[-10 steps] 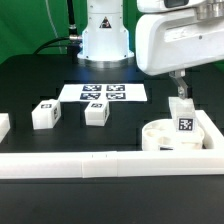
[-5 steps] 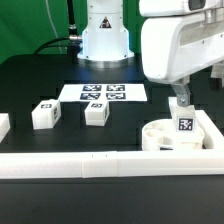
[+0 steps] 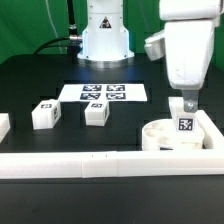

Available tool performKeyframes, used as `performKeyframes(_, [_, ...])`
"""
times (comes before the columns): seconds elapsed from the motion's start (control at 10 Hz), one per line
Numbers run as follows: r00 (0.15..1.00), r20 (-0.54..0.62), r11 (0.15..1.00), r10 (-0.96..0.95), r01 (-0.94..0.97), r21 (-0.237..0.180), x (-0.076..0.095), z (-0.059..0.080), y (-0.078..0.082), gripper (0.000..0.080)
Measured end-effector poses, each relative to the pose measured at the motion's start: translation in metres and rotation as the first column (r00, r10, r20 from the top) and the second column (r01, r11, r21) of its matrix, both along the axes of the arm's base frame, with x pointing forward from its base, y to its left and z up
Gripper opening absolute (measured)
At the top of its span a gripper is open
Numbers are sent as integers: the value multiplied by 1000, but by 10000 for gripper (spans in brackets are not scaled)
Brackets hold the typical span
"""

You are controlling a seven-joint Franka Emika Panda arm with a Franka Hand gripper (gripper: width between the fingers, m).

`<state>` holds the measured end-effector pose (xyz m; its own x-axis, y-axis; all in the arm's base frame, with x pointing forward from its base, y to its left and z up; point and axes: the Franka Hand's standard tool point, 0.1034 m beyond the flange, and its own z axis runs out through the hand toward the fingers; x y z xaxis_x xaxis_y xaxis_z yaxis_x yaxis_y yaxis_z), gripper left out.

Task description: Assemble stool

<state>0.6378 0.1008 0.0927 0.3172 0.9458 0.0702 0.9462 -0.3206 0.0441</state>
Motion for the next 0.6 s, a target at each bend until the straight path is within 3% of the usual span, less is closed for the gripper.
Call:
performKeyframes(0.4, [971, -5, 970, 239, -239, -50, -2, -7, -8, 649])
performKeyframes(0.5, [975, -6, 973, 224, -224, -49, -2, -7, -8, 649])
performKeyframes(0.6, [975, -6, 974, 222, -222, -50, -2, -7, -10, 537])
